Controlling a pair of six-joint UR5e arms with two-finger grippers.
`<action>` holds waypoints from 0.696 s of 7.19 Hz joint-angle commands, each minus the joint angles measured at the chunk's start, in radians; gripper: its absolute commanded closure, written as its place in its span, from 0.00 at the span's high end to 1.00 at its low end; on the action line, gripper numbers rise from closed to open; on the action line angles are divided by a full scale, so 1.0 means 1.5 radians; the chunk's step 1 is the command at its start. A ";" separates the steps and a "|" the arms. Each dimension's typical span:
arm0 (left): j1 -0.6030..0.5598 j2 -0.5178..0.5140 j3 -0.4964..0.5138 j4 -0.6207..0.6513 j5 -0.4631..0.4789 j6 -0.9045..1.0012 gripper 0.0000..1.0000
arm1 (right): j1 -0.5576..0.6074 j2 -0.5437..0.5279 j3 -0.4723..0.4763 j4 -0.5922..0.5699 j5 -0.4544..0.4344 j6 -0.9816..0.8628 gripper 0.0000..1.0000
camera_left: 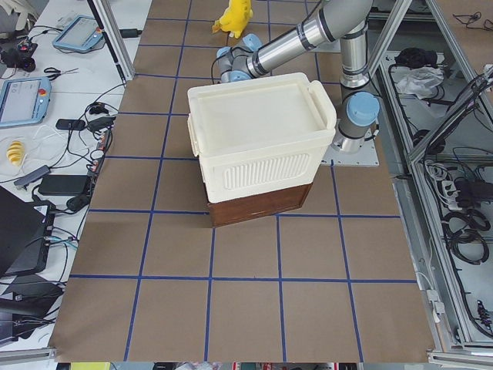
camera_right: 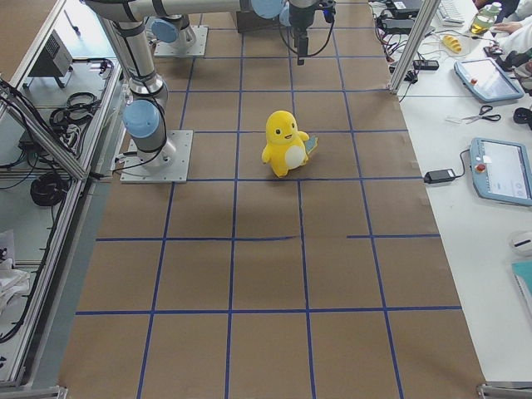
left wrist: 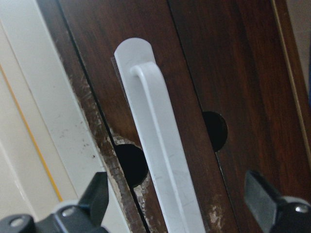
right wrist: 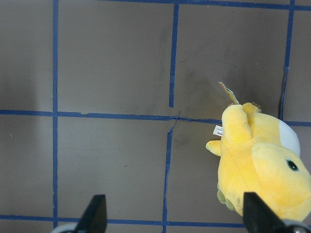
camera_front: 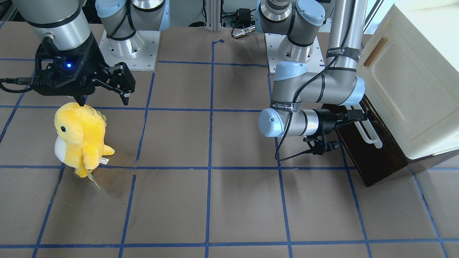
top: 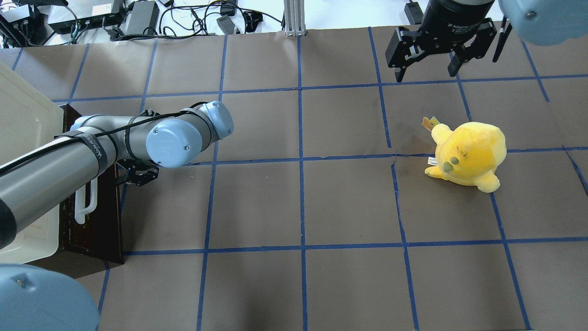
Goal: Pull drawer sideways
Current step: 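Close the left gripper around the white drawer handle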
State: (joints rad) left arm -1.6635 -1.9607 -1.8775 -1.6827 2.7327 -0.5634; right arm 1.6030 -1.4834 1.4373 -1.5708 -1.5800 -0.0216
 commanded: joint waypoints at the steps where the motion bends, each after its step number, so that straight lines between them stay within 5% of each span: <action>1: 0.008 -0.004 -0.005 -0.013 0.006 -0.032 0.74 | 0.000 0.000 0.000 0.000 0.000 0.000 1.00; 4: 0.014 -0.004 -0.011 -0.029 0.009 -0.047 0.70 | 0.000 0.000 0.000 0.000 0.000 0.000 1.00; 5: 0.015 -0.003 -0.012 -0.030 0.009 -0.046 0.60 | 0.000 0.000 0.000 0.000 0.000 0.000 1.00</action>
State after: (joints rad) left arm -1.6441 -1.9666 -1.8947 -1.7240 2.7455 -0.6316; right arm 1.6030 -1.4834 1.4373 -1.5708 -1.5800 -0.0216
